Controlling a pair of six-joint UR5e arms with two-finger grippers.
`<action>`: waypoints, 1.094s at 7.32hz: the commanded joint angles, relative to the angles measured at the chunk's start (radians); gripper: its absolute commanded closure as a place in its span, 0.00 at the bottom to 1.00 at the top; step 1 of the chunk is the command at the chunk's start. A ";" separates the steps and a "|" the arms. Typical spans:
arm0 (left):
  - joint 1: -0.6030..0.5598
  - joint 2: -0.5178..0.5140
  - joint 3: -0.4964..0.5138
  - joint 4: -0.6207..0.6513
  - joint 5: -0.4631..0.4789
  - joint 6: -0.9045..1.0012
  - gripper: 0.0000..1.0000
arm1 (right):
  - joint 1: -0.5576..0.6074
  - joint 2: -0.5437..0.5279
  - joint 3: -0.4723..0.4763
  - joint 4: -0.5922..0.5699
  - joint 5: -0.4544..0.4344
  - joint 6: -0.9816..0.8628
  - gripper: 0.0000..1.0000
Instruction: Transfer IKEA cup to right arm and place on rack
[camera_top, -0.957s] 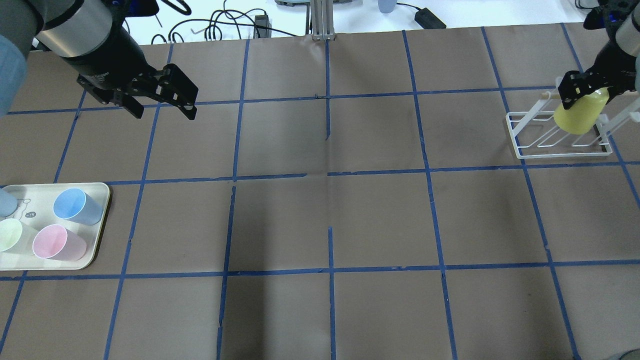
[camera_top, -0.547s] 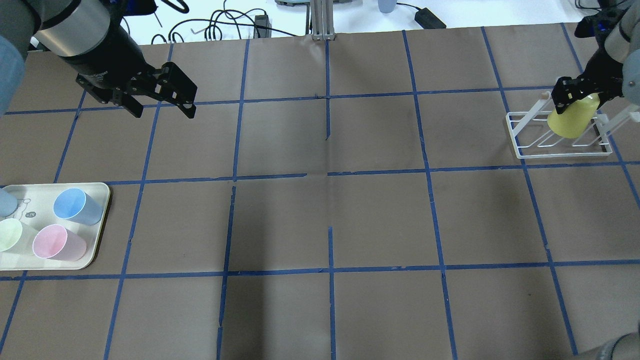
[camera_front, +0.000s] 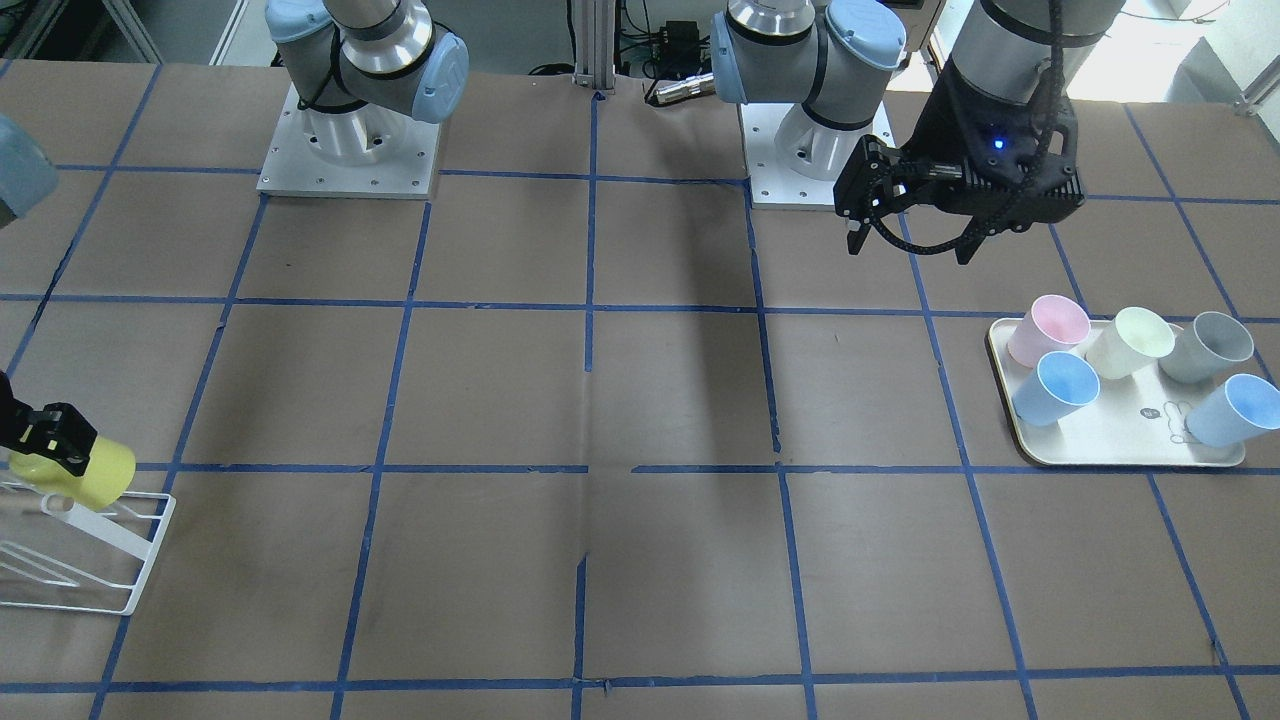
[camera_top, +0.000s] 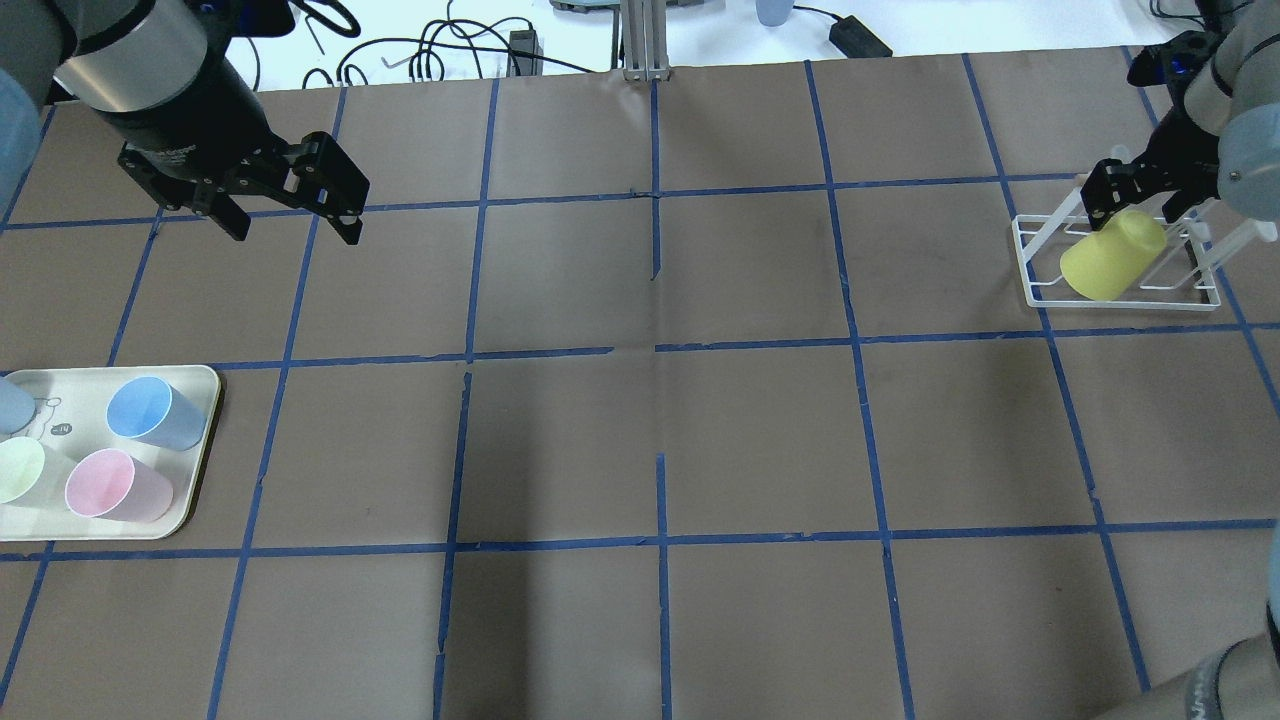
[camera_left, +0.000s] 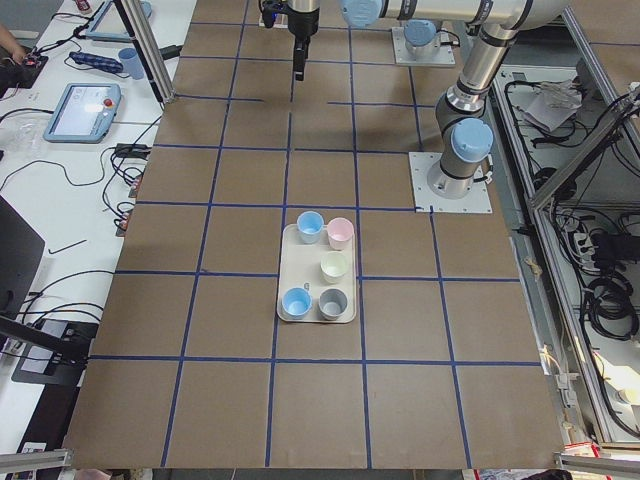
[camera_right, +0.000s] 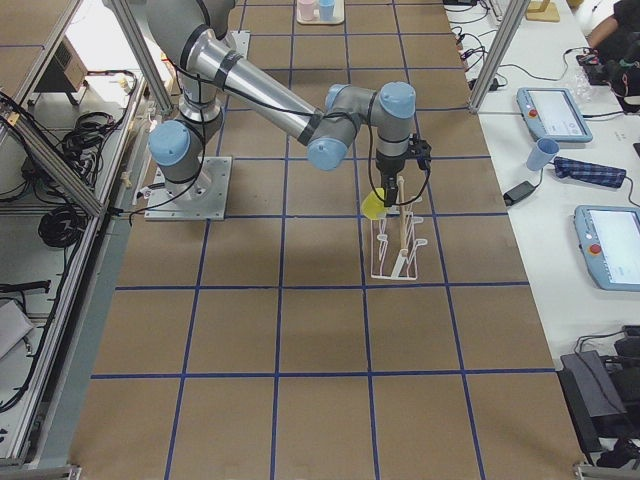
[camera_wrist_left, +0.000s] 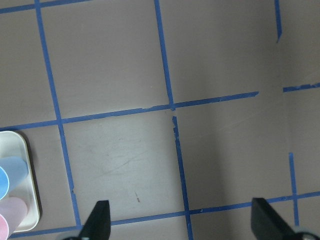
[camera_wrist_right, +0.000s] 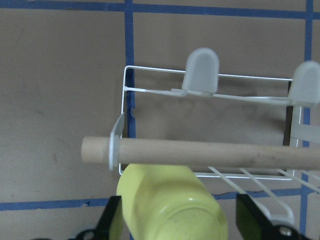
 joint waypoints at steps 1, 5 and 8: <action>-0.003 -0.001 0.010 -0.025 0.008 -0.037 0.00 | 0.004 -0.036 -0.017 0.081 0.001 0.001 0.00; -0.003 -0.003 0.009 -0.026 -0.006 -0.072 0.00 | 0.040 -0.249 -0.095 0.396 0.004 0.023 0.00; -0.003 -0.003 0.010 -0.029 -0.004 -0.074 0.00 | 0.192 -0.340 -0.135 0.547 0.024 0.160 0.00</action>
